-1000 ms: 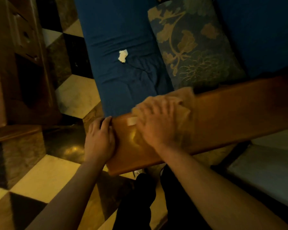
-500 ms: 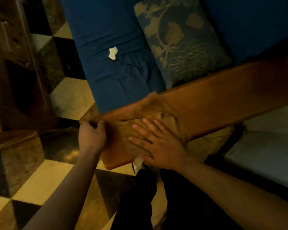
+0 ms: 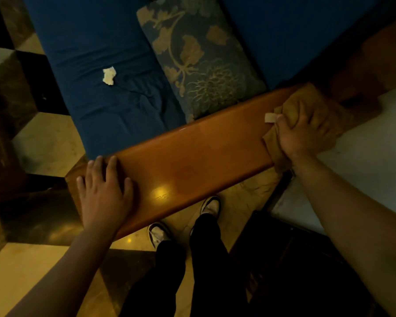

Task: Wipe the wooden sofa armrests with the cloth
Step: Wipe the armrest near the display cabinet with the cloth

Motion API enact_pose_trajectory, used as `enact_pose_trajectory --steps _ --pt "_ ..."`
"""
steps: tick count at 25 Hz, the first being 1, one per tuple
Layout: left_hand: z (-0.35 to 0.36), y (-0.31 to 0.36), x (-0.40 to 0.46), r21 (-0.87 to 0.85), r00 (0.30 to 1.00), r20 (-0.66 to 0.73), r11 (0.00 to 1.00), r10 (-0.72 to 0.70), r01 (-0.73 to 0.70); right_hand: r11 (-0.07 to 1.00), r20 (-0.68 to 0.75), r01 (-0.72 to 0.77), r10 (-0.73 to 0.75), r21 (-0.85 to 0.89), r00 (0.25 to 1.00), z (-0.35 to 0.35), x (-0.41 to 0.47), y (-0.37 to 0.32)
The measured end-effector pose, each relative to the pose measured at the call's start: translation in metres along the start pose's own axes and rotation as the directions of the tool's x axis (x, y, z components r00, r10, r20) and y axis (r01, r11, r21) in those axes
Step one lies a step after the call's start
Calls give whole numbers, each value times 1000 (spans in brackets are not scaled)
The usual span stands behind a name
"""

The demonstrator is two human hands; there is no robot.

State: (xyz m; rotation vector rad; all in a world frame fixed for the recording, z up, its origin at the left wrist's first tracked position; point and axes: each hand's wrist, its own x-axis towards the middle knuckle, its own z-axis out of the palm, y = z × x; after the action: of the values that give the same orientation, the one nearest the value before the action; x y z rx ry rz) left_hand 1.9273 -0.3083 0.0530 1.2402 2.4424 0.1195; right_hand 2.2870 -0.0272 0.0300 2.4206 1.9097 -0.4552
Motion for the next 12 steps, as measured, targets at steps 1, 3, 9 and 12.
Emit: enact_pose_trajectory --steps 1,3,9,12 --pt "0 -6 -3 -24 1000 -11 1000 5 -5 999 -34 51 -51 -4 998 7 -19 -10" --pt "1 -16 -11 -100 999 -34 995 -31 27 966 -43 253 -256 -63 966 26 -72 -32" --pt "10 -72 -48 -559 974 -69 817 -216 142 455 175 891 -876 -17 450 108 -290 -159" --pt "-3 -89 -49 -916 762 274 83 -587 393 179 305 983 -935 -35 181 124 -332 -199"
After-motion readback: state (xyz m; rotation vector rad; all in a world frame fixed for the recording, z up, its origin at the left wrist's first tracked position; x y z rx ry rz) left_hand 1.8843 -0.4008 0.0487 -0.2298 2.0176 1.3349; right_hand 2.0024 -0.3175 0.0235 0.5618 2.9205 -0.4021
